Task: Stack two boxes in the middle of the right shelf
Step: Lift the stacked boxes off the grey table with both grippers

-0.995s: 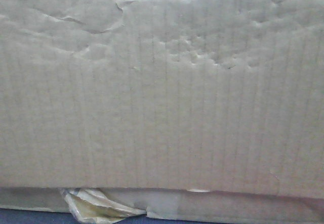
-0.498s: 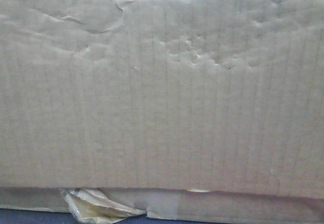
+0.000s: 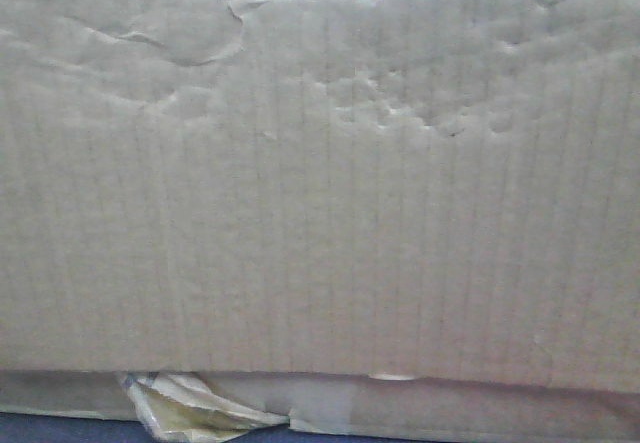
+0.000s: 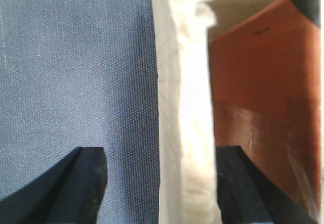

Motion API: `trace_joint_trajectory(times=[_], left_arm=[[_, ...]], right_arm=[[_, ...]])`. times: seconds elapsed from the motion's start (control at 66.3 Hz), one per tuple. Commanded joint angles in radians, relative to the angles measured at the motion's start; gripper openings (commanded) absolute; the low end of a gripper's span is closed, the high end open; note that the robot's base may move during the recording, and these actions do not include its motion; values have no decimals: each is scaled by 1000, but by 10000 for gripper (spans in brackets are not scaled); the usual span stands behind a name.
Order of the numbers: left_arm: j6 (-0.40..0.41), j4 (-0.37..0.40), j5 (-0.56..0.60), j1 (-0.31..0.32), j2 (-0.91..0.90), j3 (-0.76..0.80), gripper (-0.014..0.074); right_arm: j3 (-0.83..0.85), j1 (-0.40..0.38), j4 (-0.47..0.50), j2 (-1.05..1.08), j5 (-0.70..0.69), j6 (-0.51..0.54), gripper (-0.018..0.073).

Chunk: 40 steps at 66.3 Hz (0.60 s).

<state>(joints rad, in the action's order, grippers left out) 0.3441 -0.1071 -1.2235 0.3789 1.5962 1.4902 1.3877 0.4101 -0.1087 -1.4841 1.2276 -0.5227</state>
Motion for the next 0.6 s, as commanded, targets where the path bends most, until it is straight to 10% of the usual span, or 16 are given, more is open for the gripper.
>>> trace_joint_trajectory(times=[0.0,0.151,0.256,0.588], left_arm=[[-1,19,2,5,-3,-6,274],[-1,60,2,7,16,-14,75],[-1,56,2,7,18,-14,-115],[121,-72,2,7,-92,-8,-111]], right_arm=[[-6,1,-16,-1,-7,-2,153],[-6,1,-20,-9,-7,-2,-165],[-4,1,-46,-11,-7,-9,-152],[108,84,-173,-9,-7,-63,-152]])
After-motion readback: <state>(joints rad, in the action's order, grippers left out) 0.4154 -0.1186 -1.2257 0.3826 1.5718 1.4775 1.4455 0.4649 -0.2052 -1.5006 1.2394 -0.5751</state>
